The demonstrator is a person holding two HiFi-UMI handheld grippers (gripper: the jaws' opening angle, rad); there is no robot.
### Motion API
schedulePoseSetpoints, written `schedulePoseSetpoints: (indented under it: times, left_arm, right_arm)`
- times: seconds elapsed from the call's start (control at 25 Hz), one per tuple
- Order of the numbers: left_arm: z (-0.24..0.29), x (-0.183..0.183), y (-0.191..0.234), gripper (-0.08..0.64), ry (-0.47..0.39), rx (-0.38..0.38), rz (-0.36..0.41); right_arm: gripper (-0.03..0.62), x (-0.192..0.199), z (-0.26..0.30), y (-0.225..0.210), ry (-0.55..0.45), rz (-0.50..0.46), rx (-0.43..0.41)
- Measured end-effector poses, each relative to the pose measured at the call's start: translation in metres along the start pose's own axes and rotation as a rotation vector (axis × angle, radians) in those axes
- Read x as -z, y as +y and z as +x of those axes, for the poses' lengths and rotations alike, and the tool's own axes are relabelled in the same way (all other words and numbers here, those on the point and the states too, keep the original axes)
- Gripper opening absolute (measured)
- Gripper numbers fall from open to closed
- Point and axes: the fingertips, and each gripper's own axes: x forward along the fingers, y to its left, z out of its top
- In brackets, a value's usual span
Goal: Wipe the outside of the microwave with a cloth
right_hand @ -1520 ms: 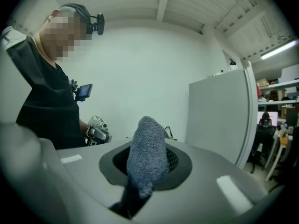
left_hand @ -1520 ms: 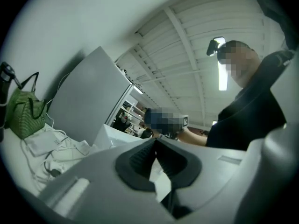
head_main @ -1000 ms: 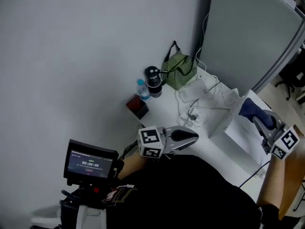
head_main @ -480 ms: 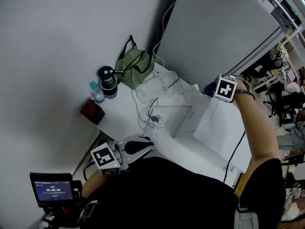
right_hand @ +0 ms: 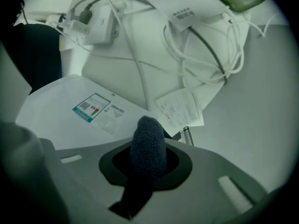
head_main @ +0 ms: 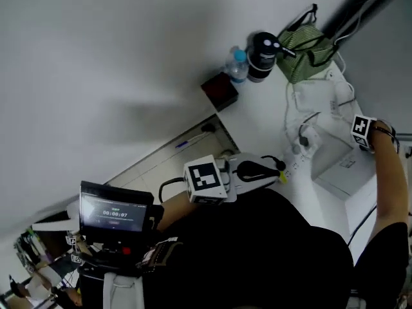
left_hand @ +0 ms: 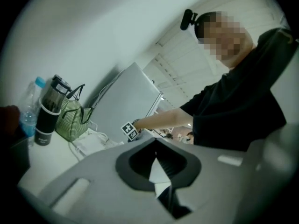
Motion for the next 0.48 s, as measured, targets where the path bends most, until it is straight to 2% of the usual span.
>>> schedulePoseSetpoints:
  times: [0.16,0.28,0.36,0.48]
  left_arm:
    - [-0.017,-0.004,0.015,0.003,-0.053,-0.06,0.008]
    - [-0.019,-0.005,0.018,0.003,-0.069,-0.066,0.005]
    - [-0.011,-0.006,0.015,0.003,-0.074,-0.02,0.026]
    - [-0.007,-0.009,0.003,0.003,-0.055,0.035,0.076]
  right_arm:
    - [0.055,-0.047,0.024,-0.001,0.025,-0.039,-0.01]
    - [0.055,-0.048,0.02,-0.007,-0.014,-0.009,-0.024]
    - [0.055,-0.029,-0.003,-0.005,-0.087,0.026,-0.035]
    - [0.055,-0.009,-0.065,0.011,-0.276,0.036,-0.022]
